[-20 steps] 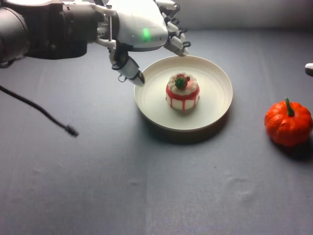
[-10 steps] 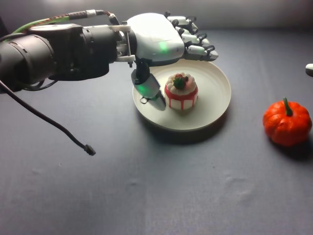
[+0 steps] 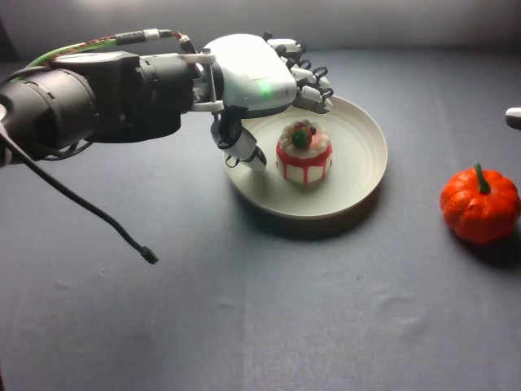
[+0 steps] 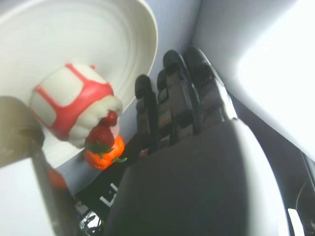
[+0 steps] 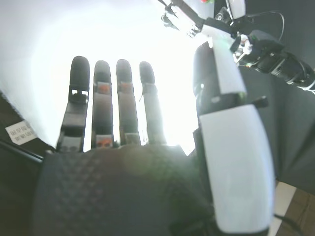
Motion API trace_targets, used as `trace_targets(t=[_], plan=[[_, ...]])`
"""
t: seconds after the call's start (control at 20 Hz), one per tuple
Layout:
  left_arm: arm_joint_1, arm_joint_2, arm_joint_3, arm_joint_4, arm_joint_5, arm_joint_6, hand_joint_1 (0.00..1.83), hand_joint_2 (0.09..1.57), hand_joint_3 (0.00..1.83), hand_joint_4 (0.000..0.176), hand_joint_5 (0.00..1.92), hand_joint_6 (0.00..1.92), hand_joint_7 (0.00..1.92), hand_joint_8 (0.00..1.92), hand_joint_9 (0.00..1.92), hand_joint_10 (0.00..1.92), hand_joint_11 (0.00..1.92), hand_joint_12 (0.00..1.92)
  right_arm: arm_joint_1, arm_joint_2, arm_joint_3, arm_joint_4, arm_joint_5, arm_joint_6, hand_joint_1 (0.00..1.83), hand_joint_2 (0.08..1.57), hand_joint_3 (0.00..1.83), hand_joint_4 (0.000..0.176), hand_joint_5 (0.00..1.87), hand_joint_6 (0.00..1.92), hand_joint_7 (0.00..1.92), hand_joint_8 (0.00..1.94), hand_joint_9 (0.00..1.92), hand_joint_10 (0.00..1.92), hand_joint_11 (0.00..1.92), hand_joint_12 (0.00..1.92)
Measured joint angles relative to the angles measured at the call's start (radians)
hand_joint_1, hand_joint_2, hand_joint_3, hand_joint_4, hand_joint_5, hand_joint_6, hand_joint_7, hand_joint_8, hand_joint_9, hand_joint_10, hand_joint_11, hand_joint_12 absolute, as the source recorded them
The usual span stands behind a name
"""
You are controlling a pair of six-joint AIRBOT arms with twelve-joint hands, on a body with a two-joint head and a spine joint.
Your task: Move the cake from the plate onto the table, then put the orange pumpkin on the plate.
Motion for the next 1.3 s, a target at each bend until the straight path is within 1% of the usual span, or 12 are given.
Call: trace_targets(t=[0.15,0.3,0.35,0.4,0.45,0.55,0.75,0.8,0.95,1.05,1.25,1.3], plan=[[0.000,-0.012,0.011,-0.025,0.003,0.000,0.97,0.91,0.00,0.000,0.50,0.03,0.37,0.02,0.51,0.07,0.00,1.44,0.000,0.000,0.000,-0.004,0.005,0.000,0.82,1.14,0.00,0.000,0.42,0.01,0.39,0.01,0.32,0.01,0.00,1.17],[0.000,-0.019,0.015,-0.047,0.010,0.000,0.94,0.89,0.00,0.005,0.53,0.02,0.31,0.00,0.42,0.02,0.00,1.23,0.000,0.000,0.000,-0.004,0.003,0.000,0.81,1.14,0.00,0.000,0.45,0.01,0.39,0.00,0.32,0.01,0.00,1.20],[0.000,-0.021,0.015,-0.055,0.010,0.000,0.96,0.90,0.00,0.027,0.62,0.04,0.32,0.00,0.41,0.01,0.00,1.08,0.000,0.000,0.000,-0.003,0.003,0.000,0.81,1.14,0.00,0.000,0.45,0.01,0.39,0.00,0.32,0.01,0.00,1.21],[0.000,-0.024,0.015,-0.064,0.011,0.000,0.95,0.91,0.00,0.059,0.59,0.02,0.30,0.00,0.40,0.01,0.00,1.09,0.000,0.000,0.000,-0.003,0.003,0.000,0.83,1.14,0.00,0.000,0.45,0.01,0.38,0.00,0.31,0.00,0.00,1.21],[0.000,-0.027,0.015,-0.072,0.011,0.001,0.92,0.93,0.01,0.066,0.54,0.00,0.29,0.00,0.39,0.01,0.00,1.09,0.000,0.000,0.000,-0.004,0.004,0.000,0.84,1.15,0.00,0.000,0.45,0.01,0.39,0.00,0.31,0.00,0.00,1.21],[0.007,-0.033,0.012,-0.102,0.005,0.001,0.86,0.95,0.01,0.048,0.36,0.00,0.28,0.00,0.35,0.00,0.00,1.01,0.000,0.000,0.000,-0.005,0.005,0.000,0.82,1.15,0.00,0.000,0.43,0.00,0.38,0.00,0.32,0.01,0.00,1.16],[0.029,-0.046,0.007,-0.183,-0.004,0.000,0.85,1.06,0.01,0.069,0.41,0.02,0.26,0.00,0.33,0.00,0.00,0.91,0.000,0.000,0.000,-0.004,0.007,0.000,0.81,1.15,0.00,0.000,0.40,0.00,0.36,0.00,0.28,0.00,0.00,1.12],[0.031,-0.037,-0.010,-0.189,-0.003,0.001,0.86,1.07,0.00,0.059,0.46,0.03,0.29,0.01,0.35,0.01,0.00,0.96,0.000,0.000,0.000,-0.003,0.007,0.000,0.80,1.14,0.00,0.000,0.39,0.00,0.34,0.00,0.27,0.00,0.00,1.09],[0.047,-0.007,-0.055,-0.206,-0.011,0.002,0.91,1.01,0.00,0.083,0.33,0.00,0.35,0.01,0.40,0.02,0.00,1.06,0.005,0.000,0.000,-0.003,0.006,0.000,0.83,1.18,0.01,0.000,0.40,0.00,0.35,0.00,0.30,0.01,0.00,1.10],[0.054,-0.008,-0.053,-0.220,-0.013,0.000,0.91,0.98,0.00,0.058,0.34,0.02,0.38,0.01,0.40,0.02,0.00,0.95,0.005,0.000,0.000,-0.001,0.010,0.000,0.83,1.20,0.01,0.000,0.38,0.00,0.34,0.00,0.28,0.00,0.00,1.10],[0.051,-0.027,-0.037,-0.227,-0.033,0.000,0.88,0.94,0.00,0.035,0.50,0.04,0.33,0.00,0.39,0.01,0.00,0.94,0.005,-0.002,0.000,-0.001,0.008,0.000,0.75,1.18,0.00,0.000,0.39,0.01,0.33,0.00,0.27,0.00,0.00,1.11],[0.049,-0.037,-0.032,-0.228,-0.036,0.000,0.92,0.87,0.00,0.010,0.51,0.03,0.32,0.00,0.40,0.01,0.00,0.89,0.008,-0.002,0.000,-0.001,0.010,0.000,0.76,1.17,0.00,0.000,0.40,0.01,0.31,0.00,0.25,0.00,0.00,1.11]])
